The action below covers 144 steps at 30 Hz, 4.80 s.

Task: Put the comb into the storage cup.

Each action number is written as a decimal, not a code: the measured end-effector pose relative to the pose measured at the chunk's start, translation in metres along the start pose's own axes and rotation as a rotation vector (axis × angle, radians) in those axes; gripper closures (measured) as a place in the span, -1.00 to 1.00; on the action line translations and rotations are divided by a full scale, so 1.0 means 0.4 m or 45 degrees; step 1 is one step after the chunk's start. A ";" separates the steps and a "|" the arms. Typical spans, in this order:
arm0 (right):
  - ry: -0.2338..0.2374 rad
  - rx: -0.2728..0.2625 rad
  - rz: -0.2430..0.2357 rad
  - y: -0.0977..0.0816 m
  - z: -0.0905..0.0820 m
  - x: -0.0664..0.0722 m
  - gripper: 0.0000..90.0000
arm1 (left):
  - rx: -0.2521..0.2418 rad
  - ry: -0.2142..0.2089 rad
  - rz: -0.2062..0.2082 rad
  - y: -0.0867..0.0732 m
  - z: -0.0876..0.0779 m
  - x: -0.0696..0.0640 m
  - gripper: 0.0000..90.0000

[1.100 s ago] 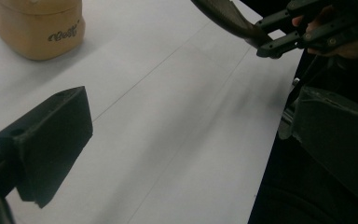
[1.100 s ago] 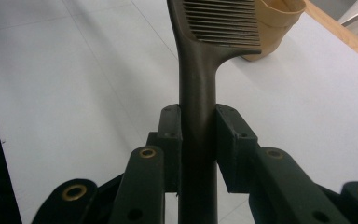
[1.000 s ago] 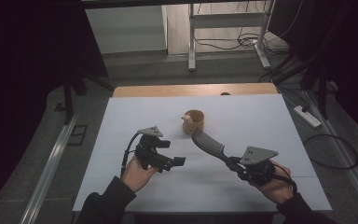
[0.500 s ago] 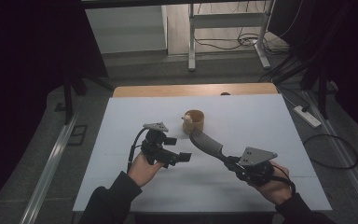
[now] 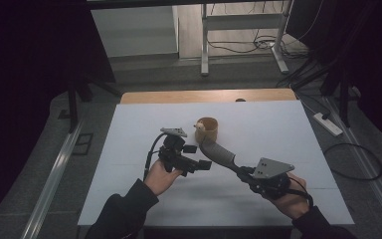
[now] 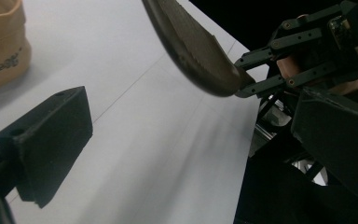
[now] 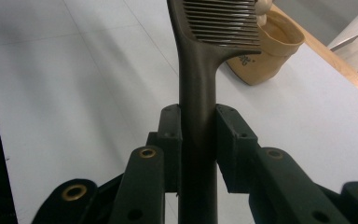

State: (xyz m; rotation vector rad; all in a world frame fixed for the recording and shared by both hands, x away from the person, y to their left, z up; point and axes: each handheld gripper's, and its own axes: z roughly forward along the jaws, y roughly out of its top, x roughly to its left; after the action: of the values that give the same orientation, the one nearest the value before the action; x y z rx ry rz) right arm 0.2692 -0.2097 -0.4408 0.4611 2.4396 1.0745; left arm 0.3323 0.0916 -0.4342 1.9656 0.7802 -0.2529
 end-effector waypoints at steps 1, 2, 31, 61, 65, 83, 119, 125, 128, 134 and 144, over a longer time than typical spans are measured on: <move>0.001 -0.005 0.002 0.001 0.000 0.002 0.62 | 0.001 -0.004 -0.002 0.002 0.002 0.000 -1.00; 0.000 -0.007 -0.003 0.002 0.001 0.003 0.62 | 0.001 -0.010 -0.003 0.003 0.005 0.000 -1.00; -0.020 -0.022 -0.059 0.007 0.005 0.015 0.62 | 0.021 -0.224 -0.121 0.013 0.018 0.019 0.28; 0.004 -0.013 0.024 -0.002 0.020 0.004 0.32 | 0.017 -0.280 -0.182 0.010 0.012 0.025 0.84; 0.002 -0.015 0.059 0.000 0.020 0.001 0.19 | 0.015 -0.265 -0.162 0.012 0.010 0.022 0.84; 0.066 0.049 0.213 -0.007 0.022 -0.021 -0.53 | -0.006 -0.201 -0.089 0.025 -0.017 0.014 0.83; 0.048 0.136 0.313 -0.054 -0.002 -0.037 -1.00 | -0.050 -0.034 -0.021 0.064 -0.084 0.034 0.83; 0.032 0.135 0.329 -0.061 -0.011 -0.040 -1.00 | -0.055 -0.011 -0.029 0.074 -0.094 0.046 0.83; 0.017 0.145 0.332 -0.066 -0.016 -0.044 -1.00 | -0.059 0.000 -0.036 0.079 -0.100 0.053 0.83; 0.009 0.153 0.353 -0.078 -0.032 -0.051 -1.00 | -0.077 0.021 -0.050 0.091 -0.116 0.068 0.83; 0.006 0.153 0.373 -0.092 -0.050 -0.054 -1.00 | -0.093 0.038 -0.060 0.105 -0.133 0.079 0.83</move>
State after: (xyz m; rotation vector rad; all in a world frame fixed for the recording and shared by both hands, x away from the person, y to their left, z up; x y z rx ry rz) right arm 0.2727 -0.2554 -0.4509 0.8782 2.5030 1.0431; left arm 0.3750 0.1363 -0.3923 1.8879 0.8440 -0.2205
